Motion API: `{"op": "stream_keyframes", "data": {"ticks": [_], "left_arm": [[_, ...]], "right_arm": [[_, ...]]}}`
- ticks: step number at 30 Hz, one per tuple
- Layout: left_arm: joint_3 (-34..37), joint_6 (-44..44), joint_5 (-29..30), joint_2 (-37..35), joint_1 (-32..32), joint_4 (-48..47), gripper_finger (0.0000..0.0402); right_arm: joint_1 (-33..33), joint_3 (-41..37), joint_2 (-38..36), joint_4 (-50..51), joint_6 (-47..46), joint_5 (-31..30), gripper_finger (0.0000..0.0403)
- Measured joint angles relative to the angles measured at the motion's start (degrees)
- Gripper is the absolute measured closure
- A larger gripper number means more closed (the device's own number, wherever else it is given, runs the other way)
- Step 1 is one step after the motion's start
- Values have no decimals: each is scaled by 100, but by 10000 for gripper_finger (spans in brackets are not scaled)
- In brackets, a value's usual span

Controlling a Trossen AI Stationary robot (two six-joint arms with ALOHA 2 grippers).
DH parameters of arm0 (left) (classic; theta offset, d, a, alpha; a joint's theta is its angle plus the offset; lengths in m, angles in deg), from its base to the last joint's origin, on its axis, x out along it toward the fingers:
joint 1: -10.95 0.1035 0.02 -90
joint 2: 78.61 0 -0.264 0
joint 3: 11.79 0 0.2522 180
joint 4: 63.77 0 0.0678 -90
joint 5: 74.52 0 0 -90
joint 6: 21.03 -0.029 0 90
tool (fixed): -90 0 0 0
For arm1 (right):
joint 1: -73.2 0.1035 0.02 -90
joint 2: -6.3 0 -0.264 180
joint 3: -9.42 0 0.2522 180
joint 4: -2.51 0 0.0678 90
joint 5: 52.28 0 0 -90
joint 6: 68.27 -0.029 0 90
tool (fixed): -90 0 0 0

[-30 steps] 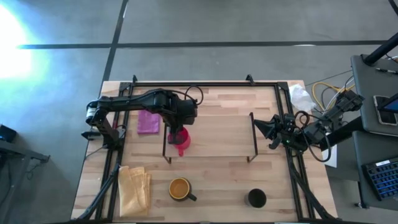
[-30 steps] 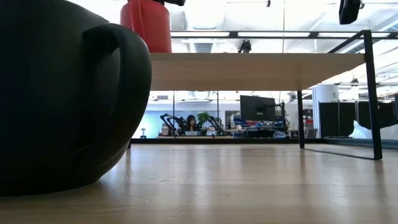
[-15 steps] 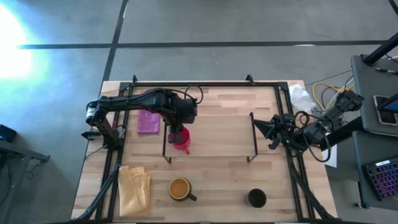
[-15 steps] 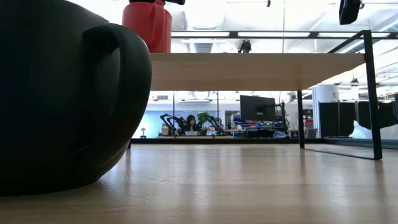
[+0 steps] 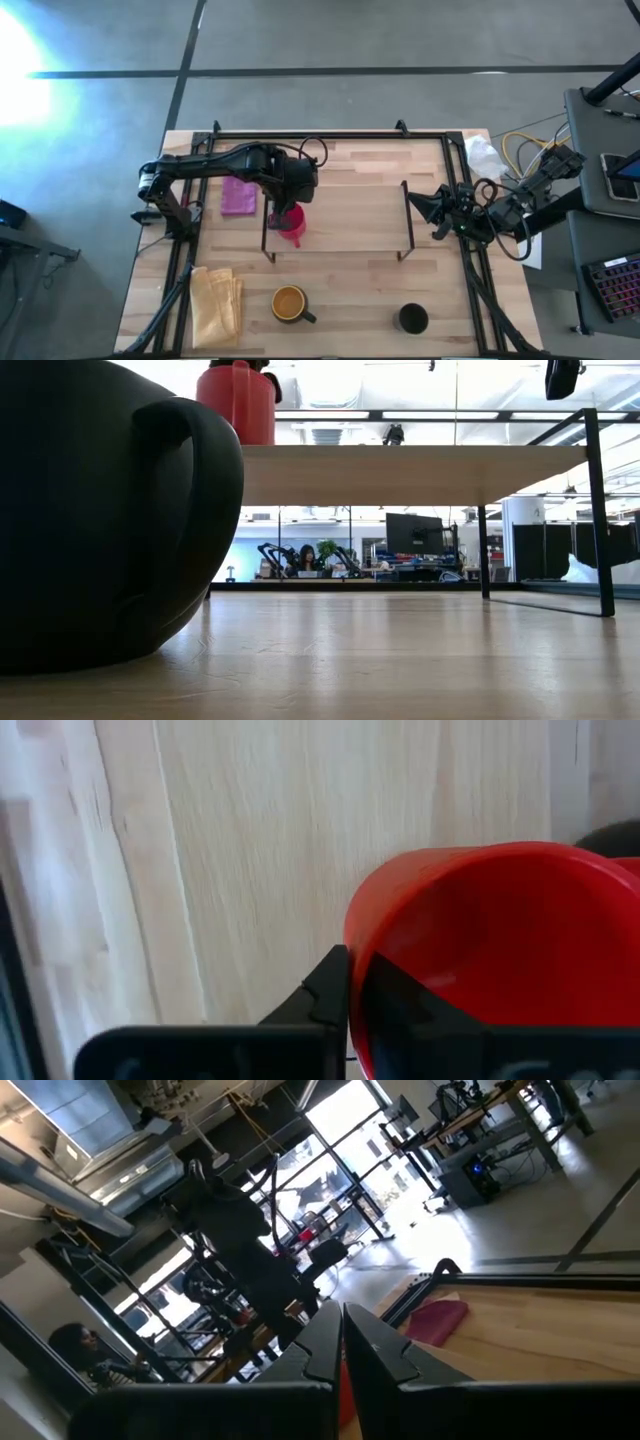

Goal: Stack small to large cups/mugs on shelf
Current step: Put the red mug on the shelf

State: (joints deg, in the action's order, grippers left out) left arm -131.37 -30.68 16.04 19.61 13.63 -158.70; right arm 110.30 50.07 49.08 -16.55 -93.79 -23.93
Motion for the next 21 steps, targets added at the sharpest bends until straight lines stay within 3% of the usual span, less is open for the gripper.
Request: {"op": "stream_keyframes", "data": {"ticks": [14, 21], "left_arm": [[2, -1325, 1, 0, -64, 249, 400], [9, -1472, 33, 0, -55, 463, 400]], "right_arm": [[-2, -2, 1, -2, -90, -163, 394], [-1, -1, 4, -6, -94, -158, 394]]}}
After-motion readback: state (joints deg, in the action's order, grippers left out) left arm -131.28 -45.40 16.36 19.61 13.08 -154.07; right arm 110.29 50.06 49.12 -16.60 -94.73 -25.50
